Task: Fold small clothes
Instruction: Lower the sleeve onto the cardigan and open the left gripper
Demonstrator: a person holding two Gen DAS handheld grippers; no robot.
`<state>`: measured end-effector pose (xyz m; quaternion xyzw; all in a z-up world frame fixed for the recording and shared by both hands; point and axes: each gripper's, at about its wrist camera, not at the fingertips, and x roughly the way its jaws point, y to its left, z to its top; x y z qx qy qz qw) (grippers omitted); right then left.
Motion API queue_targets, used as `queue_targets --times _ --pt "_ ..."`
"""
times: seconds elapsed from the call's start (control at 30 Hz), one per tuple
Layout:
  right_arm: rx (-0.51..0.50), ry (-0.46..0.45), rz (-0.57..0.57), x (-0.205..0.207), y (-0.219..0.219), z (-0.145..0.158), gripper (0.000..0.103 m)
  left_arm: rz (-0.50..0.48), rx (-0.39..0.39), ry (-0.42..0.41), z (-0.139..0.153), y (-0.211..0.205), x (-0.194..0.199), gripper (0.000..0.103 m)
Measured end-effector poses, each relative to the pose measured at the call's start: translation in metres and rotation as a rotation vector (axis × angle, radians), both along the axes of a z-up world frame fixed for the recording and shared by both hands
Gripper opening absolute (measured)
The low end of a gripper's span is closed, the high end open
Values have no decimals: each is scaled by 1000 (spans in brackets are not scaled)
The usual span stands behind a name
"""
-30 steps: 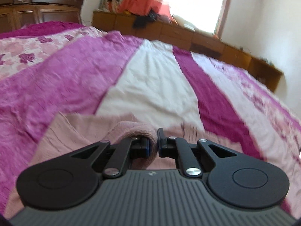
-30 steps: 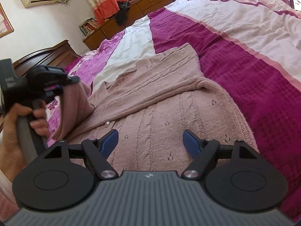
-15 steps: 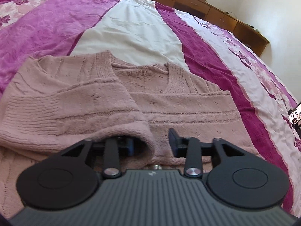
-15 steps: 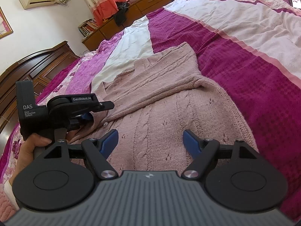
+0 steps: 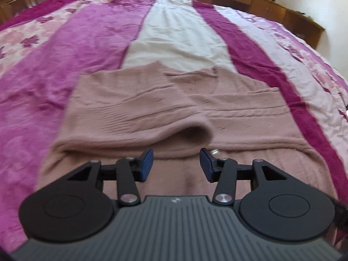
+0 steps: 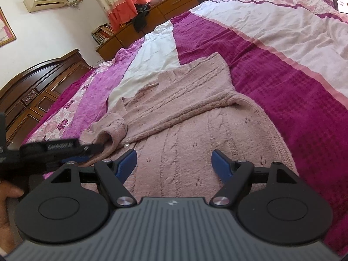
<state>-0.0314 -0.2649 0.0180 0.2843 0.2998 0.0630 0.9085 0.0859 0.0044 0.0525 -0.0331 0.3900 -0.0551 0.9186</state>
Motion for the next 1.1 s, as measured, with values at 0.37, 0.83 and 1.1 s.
queue_targets --times 0.37,0.83,1.1 --pt "-48 -61 94 14 32 30 81 130 60 -21 25 68 -29 49" --pt "-101 -99 314 65 126 62 81 237 110 12 14 131 -37 49" --pt "-166 -86 465 107 205 57 81 286 96 40 0 155 -40 49"
